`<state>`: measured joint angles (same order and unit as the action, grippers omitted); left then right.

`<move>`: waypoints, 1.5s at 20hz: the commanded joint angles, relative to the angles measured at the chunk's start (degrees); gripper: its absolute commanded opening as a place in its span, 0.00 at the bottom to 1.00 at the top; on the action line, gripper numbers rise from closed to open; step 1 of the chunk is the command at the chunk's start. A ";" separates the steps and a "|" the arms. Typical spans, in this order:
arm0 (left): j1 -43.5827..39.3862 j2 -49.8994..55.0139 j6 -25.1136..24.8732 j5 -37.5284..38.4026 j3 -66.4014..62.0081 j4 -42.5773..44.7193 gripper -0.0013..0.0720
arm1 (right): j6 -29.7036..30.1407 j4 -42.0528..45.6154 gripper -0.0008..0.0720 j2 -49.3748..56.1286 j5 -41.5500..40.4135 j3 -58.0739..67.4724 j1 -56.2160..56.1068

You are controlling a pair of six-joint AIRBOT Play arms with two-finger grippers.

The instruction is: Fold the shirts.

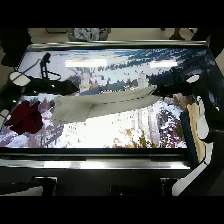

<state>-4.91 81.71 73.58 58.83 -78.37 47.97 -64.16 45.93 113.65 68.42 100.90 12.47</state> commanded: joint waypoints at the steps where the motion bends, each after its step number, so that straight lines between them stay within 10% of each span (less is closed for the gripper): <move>1: -7.30 2.60 3.37 -8.39 3.41 0.00 0.06 | 4.04 -0.31 0.07 -6.62 6.14 0.02 -0.55; 4: -13.16 8.37 11.52 -13.51 3.80 -2.34 0.06 | 3.98 2.60 0.07 -15.28 10.69 0.02 -1.70; 18: -30.77 26.62 5.35 -20.33 -0.24 -42.91 0.06 | -2.99 7.30 0.07 -40.46 17.20 0.02 -16.28; 30: -3.78 -0.04 4.85 -11.96 9.31 -14.51 0.06 | -3.23 8.57 0.07 -27.89 2.78 -0.04 -27.74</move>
<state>-18.22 91.81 78.17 43.62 -73.17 23.88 -67.11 54.87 81.10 77.25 100.88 -9.65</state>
